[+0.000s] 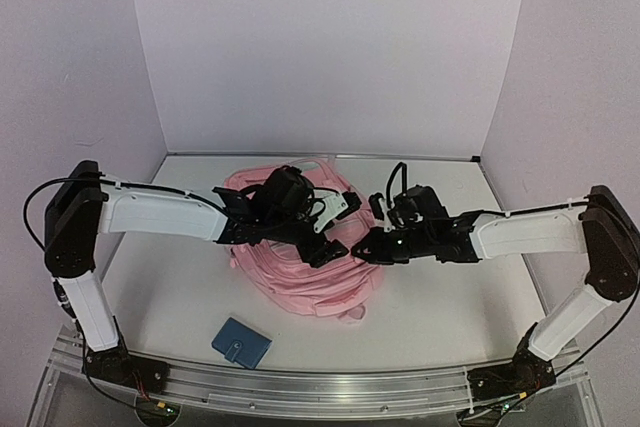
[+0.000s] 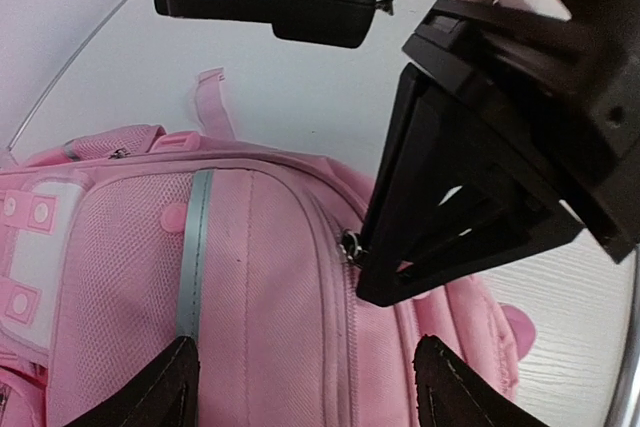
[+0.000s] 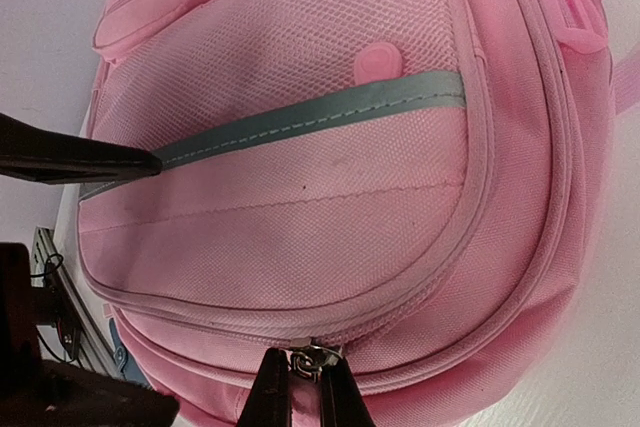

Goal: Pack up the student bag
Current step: Zip the student bag at the center of the board.

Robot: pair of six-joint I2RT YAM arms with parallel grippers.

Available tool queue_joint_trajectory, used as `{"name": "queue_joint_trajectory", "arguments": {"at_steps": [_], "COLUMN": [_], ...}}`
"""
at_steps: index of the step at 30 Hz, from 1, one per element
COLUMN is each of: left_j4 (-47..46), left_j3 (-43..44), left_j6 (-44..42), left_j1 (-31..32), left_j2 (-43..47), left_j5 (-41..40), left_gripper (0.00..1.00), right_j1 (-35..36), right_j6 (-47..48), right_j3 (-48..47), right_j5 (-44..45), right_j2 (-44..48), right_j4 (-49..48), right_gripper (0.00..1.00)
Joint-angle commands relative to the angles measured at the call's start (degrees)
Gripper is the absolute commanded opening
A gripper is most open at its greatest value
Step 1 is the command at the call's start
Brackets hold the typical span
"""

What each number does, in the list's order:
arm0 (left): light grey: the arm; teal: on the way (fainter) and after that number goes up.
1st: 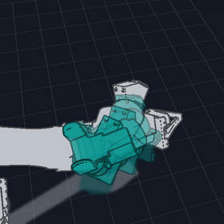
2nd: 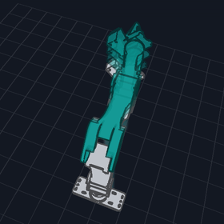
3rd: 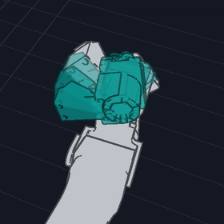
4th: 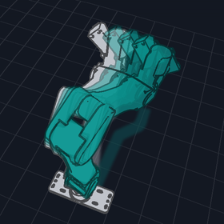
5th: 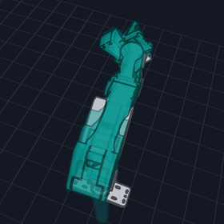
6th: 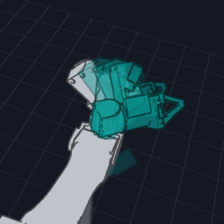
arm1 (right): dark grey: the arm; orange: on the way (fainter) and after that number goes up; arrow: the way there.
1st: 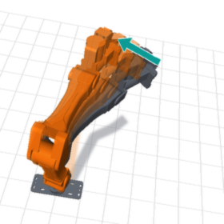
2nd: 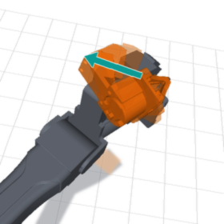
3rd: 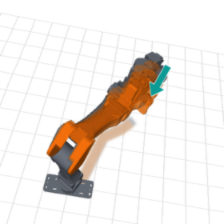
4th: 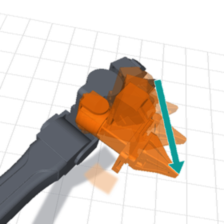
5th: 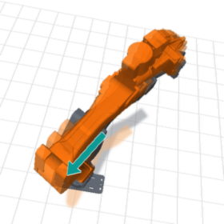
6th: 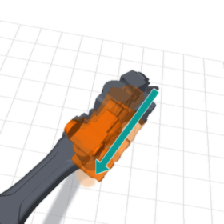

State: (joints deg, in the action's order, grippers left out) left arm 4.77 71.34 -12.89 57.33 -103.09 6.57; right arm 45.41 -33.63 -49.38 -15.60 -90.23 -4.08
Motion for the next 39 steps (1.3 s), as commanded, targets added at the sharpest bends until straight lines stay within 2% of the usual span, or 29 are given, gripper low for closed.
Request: {"name": "queue_joint_trajectory", "arguments": {"at_steps": [1, 8, 9, 12, 15, 26, 30, 32, 34, 39], "left_j4": [-4.2, -7.7, -8.1, -8.7, -8.5, -6.3, -2.4, -1.5, -2.9, -8.9], "left_j3": [3.6, 2.2, 2.0, 0.7, -0.8, -12.9, -16.2, -18.1, -20.6, -28.7], "left_j6": [-2.7, -4.1, -4.4, -5.0, -5.2, -3.4, -2.1, -1.4, 0.2, 4.0], "left_j1": [0.7, 2.2, 2.5, 2.9, 3.1, 3.2, 3.2, 3.2, 3.2, 3.2], "left_j2": [-3.6, -5.1, -5.1, -4.8, -3.9, 8.3, 12.6, 14.7, 16.8, 23.0], "left_j5": [-10.0, -10.7, -10.7, -11.1, -12.0, -14.7, -15.0, -15.5, -17.7, -24.3], "left_gripper": [0.67, 0.51, 0.45, 0.19, 0.01, 0.0, 0.0, 0.0, 0.0, 0.0], "right_j1": [-0.1, -0.1, -0.1, -0.1, -0.4, -4.5, -5.0, -5.0, -5.0, -6.0], "right_j6": [-1.4, -1.7, -1.7, -2.2, -2.3, -0.6, 2.3, 6.1, 10.3, 14.3], "right_j3": [0.8, 0.8, 0.8, 1.1, 1.3, -0.1, -1.9, -3.8, -5.8, -7.8], "right_j5": [0.5, 1.2, 1.7, 3.8, 6.6, 12.9, 12.3, 8.9, 5.8, 11.9], "right_j2": [2.8, 3.1, 3.3, 3.9, 4.1, 3.1, 1.9, 0.7, -0.6, -2.1], "right_j4": [-2.6, -2.8, -2.8, -2.7, -2.0, 6.6, 7.0, 7.0, 7.7, 11.6], "right_gripper": [0.0, 0.0, 0.0, 0.0, 0.0, 0.0, 0.0, 0.0, 0.0, 0.0]}}
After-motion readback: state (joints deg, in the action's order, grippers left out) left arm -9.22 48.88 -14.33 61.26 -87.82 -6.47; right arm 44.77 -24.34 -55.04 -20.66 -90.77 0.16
